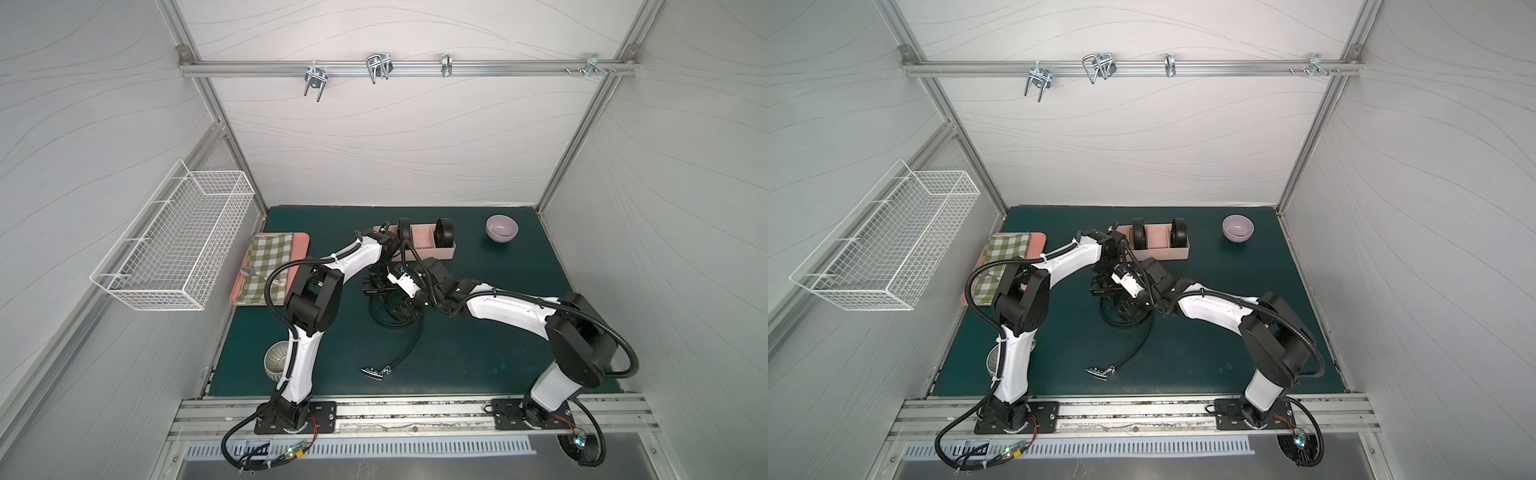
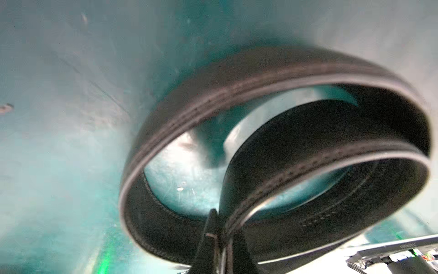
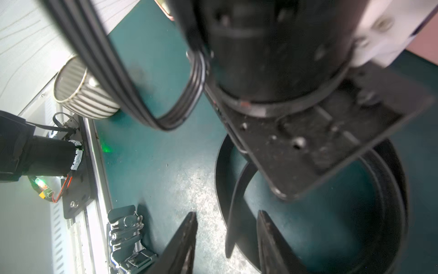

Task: Place the belts into the storage roll
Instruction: Roll the belt at the center of the board.

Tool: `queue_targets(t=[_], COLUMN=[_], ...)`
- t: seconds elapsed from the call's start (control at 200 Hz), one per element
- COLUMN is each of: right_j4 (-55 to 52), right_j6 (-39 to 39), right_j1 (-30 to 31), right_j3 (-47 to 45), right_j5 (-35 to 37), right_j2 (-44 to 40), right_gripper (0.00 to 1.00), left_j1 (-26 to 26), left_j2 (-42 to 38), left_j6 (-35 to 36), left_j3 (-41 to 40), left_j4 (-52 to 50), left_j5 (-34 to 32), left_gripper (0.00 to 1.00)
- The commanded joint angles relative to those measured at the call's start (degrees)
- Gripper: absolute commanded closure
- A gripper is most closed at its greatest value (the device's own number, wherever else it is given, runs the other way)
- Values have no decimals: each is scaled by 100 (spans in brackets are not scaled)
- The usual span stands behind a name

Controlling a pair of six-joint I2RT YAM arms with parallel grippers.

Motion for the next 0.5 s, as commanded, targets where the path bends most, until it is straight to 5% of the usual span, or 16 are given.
queue_targets(t=[0.0, 0.495], right_j4=[-125, -495], right_j6=[-168, -194], right_j1=[56, 123], right_j3=[139, 530], right_j5=[-153, -269], right_j2=[132, 582], right_gripper=[62, 72], left_j1=[49, 116], left_j2=[39, -99], left_j6=[86, 111], left_j3=[234, 152], left_j4=[-249, -254], left_j5=[103, 166], left_gripper=[100, 100])
